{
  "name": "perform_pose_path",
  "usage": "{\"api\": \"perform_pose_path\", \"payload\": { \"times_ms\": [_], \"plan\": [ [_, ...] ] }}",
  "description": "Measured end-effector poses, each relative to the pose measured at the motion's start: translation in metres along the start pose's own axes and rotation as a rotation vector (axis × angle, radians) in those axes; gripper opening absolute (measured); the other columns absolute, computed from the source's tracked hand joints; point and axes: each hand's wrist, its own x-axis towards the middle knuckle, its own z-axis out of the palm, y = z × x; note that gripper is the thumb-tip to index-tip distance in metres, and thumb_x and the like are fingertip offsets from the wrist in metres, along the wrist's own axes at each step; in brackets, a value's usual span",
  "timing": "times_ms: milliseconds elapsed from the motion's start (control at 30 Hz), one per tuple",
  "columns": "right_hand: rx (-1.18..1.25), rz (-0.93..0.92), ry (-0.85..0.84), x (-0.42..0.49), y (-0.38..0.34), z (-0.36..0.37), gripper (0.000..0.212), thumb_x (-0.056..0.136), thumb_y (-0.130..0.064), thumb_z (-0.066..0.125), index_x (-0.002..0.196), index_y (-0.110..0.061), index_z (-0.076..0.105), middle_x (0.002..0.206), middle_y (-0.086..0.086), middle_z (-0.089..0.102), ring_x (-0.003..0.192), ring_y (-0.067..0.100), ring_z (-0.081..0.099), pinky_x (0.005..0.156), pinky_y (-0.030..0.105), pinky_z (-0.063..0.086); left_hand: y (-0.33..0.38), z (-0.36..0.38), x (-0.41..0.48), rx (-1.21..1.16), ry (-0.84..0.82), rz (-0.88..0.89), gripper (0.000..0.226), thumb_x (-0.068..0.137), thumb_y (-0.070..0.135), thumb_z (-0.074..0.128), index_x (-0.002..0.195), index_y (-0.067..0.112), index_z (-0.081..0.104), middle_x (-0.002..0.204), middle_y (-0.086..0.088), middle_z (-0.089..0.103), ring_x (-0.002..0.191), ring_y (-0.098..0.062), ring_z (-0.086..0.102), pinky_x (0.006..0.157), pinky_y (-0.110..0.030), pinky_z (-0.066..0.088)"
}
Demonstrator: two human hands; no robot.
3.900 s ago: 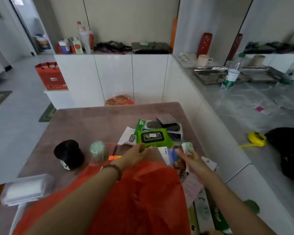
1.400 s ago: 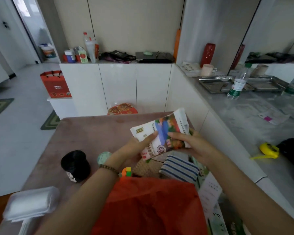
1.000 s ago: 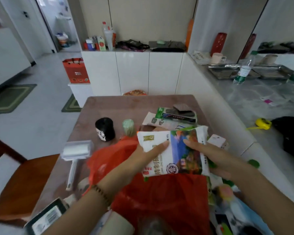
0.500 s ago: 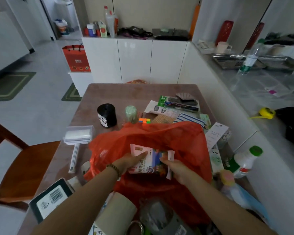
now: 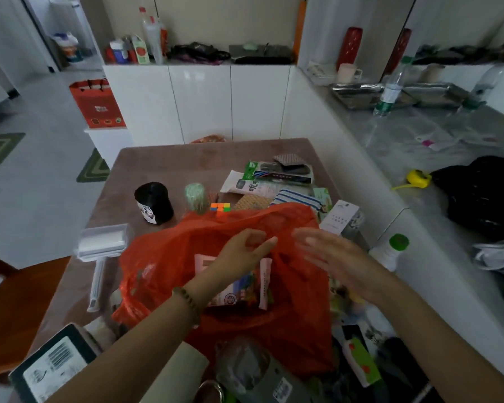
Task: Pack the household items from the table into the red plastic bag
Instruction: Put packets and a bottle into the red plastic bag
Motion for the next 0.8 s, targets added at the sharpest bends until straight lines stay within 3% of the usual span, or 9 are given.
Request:
{"api": "perform_pose_path", "payload": {
  "times_ms": [33,100,200,267,400,467,567,667,800],
  "plan": [
    [-0.057,-0.114,0.114,-0.009,-0.009,-0.013,0.025,0.091,-0.016,0.057,0.115,-0.017,0.065,0.12,-0.007,0.065,0.111,0.002,0.06,0.098,0.02,0.046,0.011,0.011,0.009,-0.035,-0.01,0.043,0.048,0.088,0.038,0.062,0.126,0.01,0.054,0.124,-0.004,0.061,0.108,-0.013,0.059,0.083,-0.012,0.051],
    [-0.175,-0.33,0.414,-0.021,-0.018,-0.045,0.019,0.087,-0.007,0.062,0.1,-0.021,0.067,0.106,-0.008,0.068,0.094,-0.004,0.063,0.084,0.013,0.049,0.03,0.038,0.026,-0.118,-0.03,0.06,0.05,0.087,0.034,0.064,0.128,0.008,0.05,0.11,-0.002,0.064,0.098,-0.015,0.063,0.073,-0.012,0.049],
    [-0.448,-0.412,0.673,-0.02,-0.005,-0.095,0.026,0.083,-0.009,0.069,0.105,-0.022,0.064,0.11,-0.005,0.059,0.102,0.003,0.054,0.086,0.01,0.038,0.049,0.081,0.047,-0.199,-0.09,0.02,0.055,0.088,0.032,0.064,0.13,0.006,0.041,0.09,0.001,0.061,0.08,-0.013,0.06,0.063,-0.017,0.046],
    [-0.48,-0.306,0.682,-0.011,0.017,-0.122,0.04,0.082,-0.01,0.071,0.12,-0.012,0.059,0.12,-0.002,0.052,0.111,0.008,0.047,0.082,0.0,0.035,0.051,0.108,0.059,-0.172,-0.136,0.03,0.053,0.089,0.029,0.063,0.129,0.004,0.039,0.099,-0.005,0.06,0.083,-0.015,0.056,0.062,-0.016,0.043],
    [-0.452,-0.185,0.623,0.009,0.056,-0.149,0.042,0.081,-0.003,0.069,0.121,-0.005,0.056,0.115,0.005,0.057,0.109,0.02,0.054,0.089,0.025,0.042,0.054,0.142,0.073,-0.239,-0.169,-0.022,0.055,0.088,0.019,0.065,0.132,0.001,0.037,0.101,-0.005,0.056,0.088,-0.016,0.054,0.057,-0.011,0.044],
    [-0.382,-0.174,0.626,0.012,0.065,-0.156,0.034,0.082,0.0,0.067,0.114,-0.009,0.057,0.104,0.002,0.06,0.106,0.023,0.057,0.086,0.026,0.043,0.056,0.15,0.076,-0.249,-0.184,-0.048,0.055,0.088,0.022,0.065,0.132,0.002,0.037,0.099,-0.002,0.057,0.095,-0.015,0.053,0.065,-0.013,0.044],
    [-0.355,-0.177,0.61,0.011,0.066,-0.164,0.024,0.081,-0.001,0.069,0.1,-0.011,0.059,0.089,-0.004,0.063,0.096,0.024,0.06,0.082,0.027,0.045,0.057,0.158,0.081,-0.186,-0.216,-0.068,0.046,0.087,0.029,0.065,0.122,0.011,0.041,0.129,-0.01,0.053,0.112,-0.019,0.051,0.086,-0.027,0.046],
    [-0.359,-0.251,0.658,0.009,0.052,-0.167,0.023,0.077,-0.003,0.073,0.093,-0.016,0.064,0.088,0.001,0.067,0.087,0.019,0.063,0.078,0.022,0.05,0.059,0.166,0.086,-0.113,-0.231,-0.009,0.054,0.084,0.028,0.07,0.129,0.011,0.045,0.134,-0.006,0.049,0.126,-0.022,0.047,0.102,-0.036,0.045],
    [-0.228,-0.46,0.684,0.006,0.003,-0.161,0.028,0.073,0.0,0.076,0.083,-0.024,0.067,0.078,-0.006,0.071,0.068,-0.006,0.065,0.067,0.008,0.051,0.069,0.169,0.087,0.026,-0.328,0.177,0.07,0.078,0.024,0.076,0.136,0.015,0.039,0.123,0.008,0.045,0.119,-0.011,0.045,0.091,-0.02,0.041]
  ]
}}
